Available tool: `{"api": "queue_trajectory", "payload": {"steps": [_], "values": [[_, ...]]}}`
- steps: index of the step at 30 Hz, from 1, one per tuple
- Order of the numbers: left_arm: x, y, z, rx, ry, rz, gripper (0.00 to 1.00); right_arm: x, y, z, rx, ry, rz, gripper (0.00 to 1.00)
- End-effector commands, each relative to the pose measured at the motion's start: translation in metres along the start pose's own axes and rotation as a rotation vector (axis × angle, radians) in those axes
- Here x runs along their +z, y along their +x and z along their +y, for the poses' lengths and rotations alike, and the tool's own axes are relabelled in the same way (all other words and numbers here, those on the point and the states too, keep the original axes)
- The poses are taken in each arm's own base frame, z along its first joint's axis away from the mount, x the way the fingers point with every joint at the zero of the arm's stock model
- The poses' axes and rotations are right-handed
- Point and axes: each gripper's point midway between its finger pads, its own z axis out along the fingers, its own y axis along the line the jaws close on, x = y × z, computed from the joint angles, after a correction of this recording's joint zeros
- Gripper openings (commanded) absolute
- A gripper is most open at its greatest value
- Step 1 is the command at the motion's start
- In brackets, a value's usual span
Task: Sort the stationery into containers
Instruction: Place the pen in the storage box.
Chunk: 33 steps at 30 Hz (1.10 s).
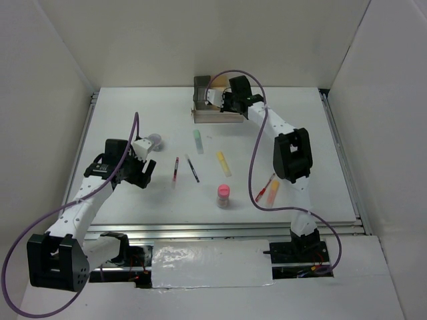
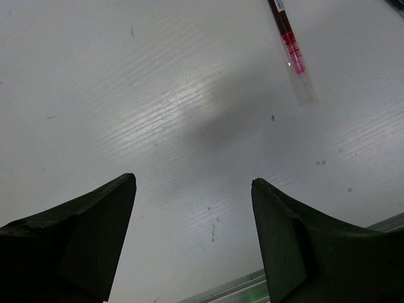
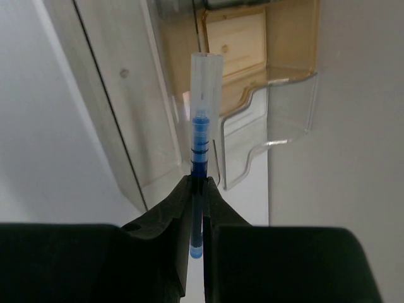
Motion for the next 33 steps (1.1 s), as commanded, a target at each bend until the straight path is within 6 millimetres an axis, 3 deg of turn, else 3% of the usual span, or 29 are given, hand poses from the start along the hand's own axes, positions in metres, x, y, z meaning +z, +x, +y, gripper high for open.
{"api": "queue_trajectory", "payload": {"steps": [1,10,13,16,18,22,31,32,33], "values": [[-0.004,-0.012,0.004,0.010,-0.019,-0.033,0.86,0.005,-0.038,-0.040,-0.047,0.127,-0.085,0.00],[-0.002,-0.010,0.008,0.000,-0.034,-0.017,0.87,0.032,-0.041,-0.023,-0.096,0.102,-0.066,0.00],[-0.003,-0.010,0.007,-0.001,-0.035,-0.021,0.94,0.036,-0.037,-0.017,-0.102,0.086,-0.050,0.00],[0.000,-0.009,0.008,-0.004,-0.035,-0.008,0.98,0.039,-0.029,-0.013,-0.100,0.074,-0.027,0.04],[0.001,-0.008,0.010,-0.008,-0.041,0.000,0.99,0.040,-0.026,-0.011,-0.093,0.071,-0.021,0.13],[0.003,-0.012,0.010,-0.023,-0.041,-0.014,0.99,0.037,-0.030,-0.015,-0.069,0.087,-0.036,0.38],[0.010,-0.043,-0.011,-0.131,0.062,-0.113,0.88,0.013,-0.042,-0.028,-0.036,0.127,-0.055,0.42],[0.013,-0.043,-0.014,-0.156,0.069,-0.105,0.85,0.004,-0.043,-0.034,-0.020,0.149,-0.059,0.41],[0.014,-0.048,-0.014,-0.169,0.065,-0.112,0.77,-0.004,-0.046,-0.039,0.000,0.165,-0.065,0.41]]}}
